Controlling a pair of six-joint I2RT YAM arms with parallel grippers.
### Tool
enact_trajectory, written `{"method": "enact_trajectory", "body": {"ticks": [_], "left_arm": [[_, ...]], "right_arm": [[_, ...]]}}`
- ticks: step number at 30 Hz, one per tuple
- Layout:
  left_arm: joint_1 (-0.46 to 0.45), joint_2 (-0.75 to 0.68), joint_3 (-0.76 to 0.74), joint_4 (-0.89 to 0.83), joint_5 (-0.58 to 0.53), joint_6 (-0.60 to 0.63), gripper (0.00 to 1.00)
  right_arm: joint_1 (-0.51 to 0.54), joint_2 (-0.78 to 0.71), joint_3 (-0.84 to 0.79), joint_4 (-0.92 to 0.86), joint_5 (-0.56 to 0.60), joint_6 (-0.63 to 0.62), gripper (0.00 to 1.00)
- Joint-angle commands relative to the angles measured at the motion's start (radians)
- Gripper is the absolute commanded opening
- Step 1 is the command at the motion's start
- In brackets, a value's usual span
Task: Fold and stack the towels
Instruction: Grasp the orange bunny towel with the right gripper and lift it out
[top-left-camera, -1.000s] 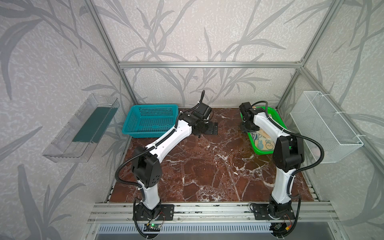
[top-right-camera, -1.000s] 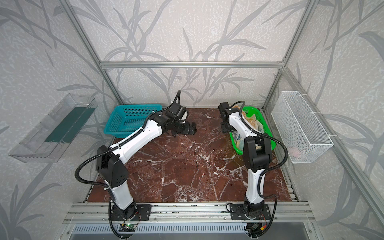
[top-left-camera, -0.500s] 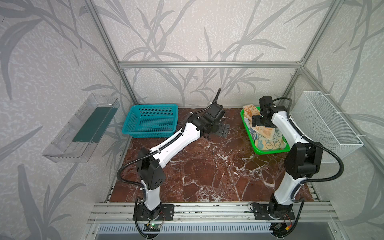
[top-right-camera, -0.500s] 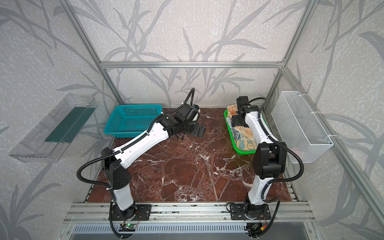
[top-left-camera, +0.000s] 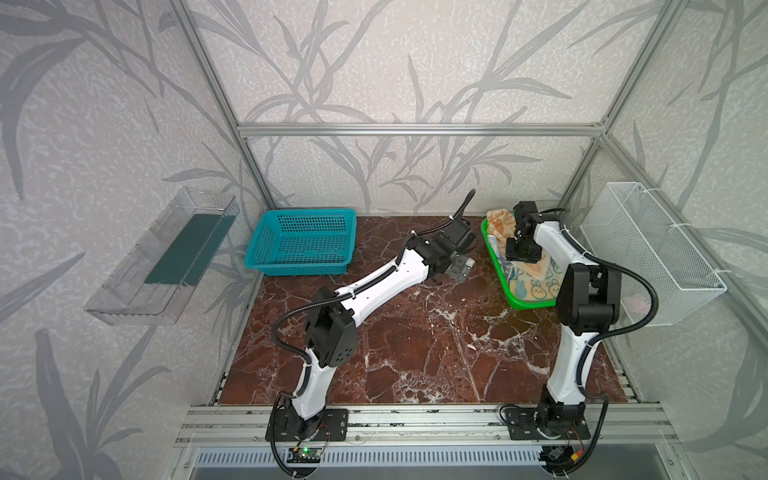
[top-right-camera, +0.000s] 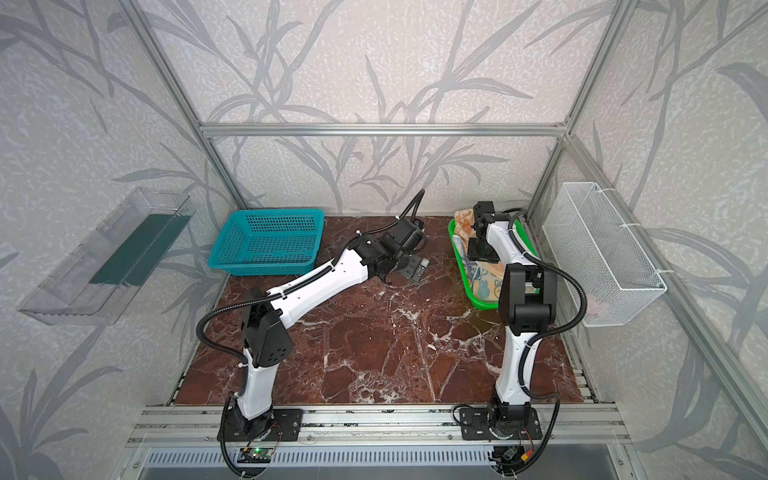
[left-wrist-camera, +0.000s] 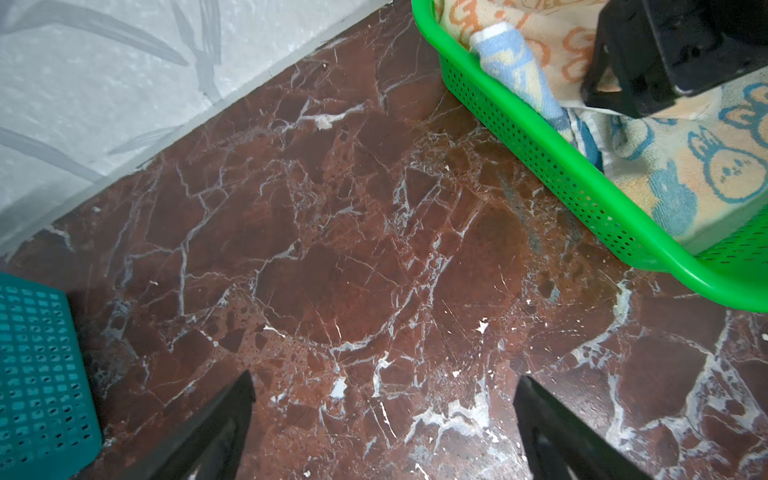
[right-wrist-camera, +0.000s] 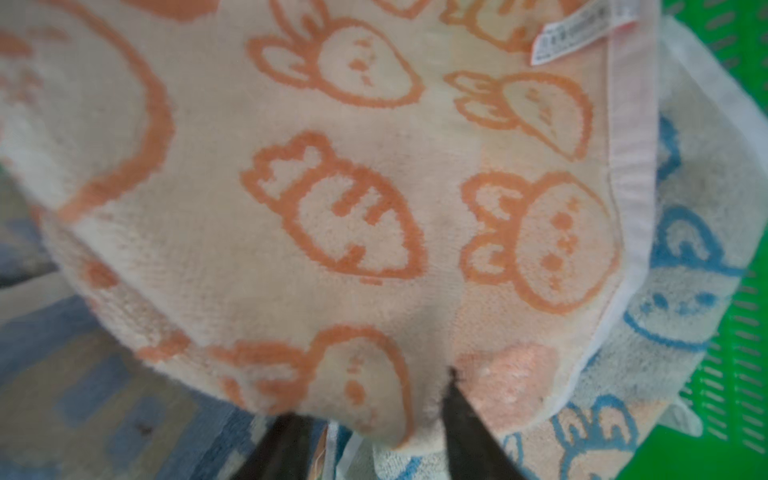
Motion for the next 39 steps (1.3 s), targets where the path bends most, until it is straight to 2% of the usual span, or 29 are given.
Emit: {"method": "enact_trajectory", "body": {"ticks": [1,4,6,11,16,20,24,27,34,36,39], "left_arm": [[-0.007,0.022,0.064,-0.010,-0.046,0.045,0.99],[-0.007,0.024,0.078,-0.013,-0.073,0.029,0.99],[-0.007,0.018,0.088,-0.024,-0.113,0.009,0.99],[-0.006,-0.016,0.083,-0.051,-0.138,-0.023,0.99],[0.000,-0.051,0.099,-0.130,-0.148,-0.100,0.99],[0.002,-0.121,0.069,-0.179,-0.197,-0.195,0.99],[0.004,-0.238,-0.046,-0.168,-0.214,-0.270,0.99],[0.005,-0.346,-0.167,-0.133,-0.208,-0.318,0.99],[0.017,-0.592,-0.436,-0.052,-0.218,-0.409,0.99],[0.018,-0.646,-0.489,-0.050,-0.232,-0.429,0.99],[0.019,-0.726,-0.570,-0.041,-0.252,-0.451,0.99]], "right_arm": [[-0.001,-0.002,0.031,-0.011,-0.023,0.017,0.25],[-0.001,-0.027,0.020,-0.009,-0.029,0.020,0.07],[-0.001,-0.045,0.013,-0.011,-0.033,0.021,0.01],[-0.001,-0.113,0.004,-0.031,-0.077,0.029,0.00],[0.020,-0.231,0.015,-0.062,-0.135,0.028,0.00],[0.059,-0.325,0.068,-0.103,-0.171,0.012,0.00],[0.167,-0.402,0.148,-0.129,-0.185,-0.003,0.00],[0.268,-0.396,0.267,-0.179,-0.187,-0.002,0.00],[0.471,-0.194,0.800,-0.414,-0.195,0.022,0.00],[0.490,-0.159,0.847,-0.434,-0.220,0.049,0.00],[0.497,-0.155,0.765,-0.425,-0.282,0.093,0.00]]}}
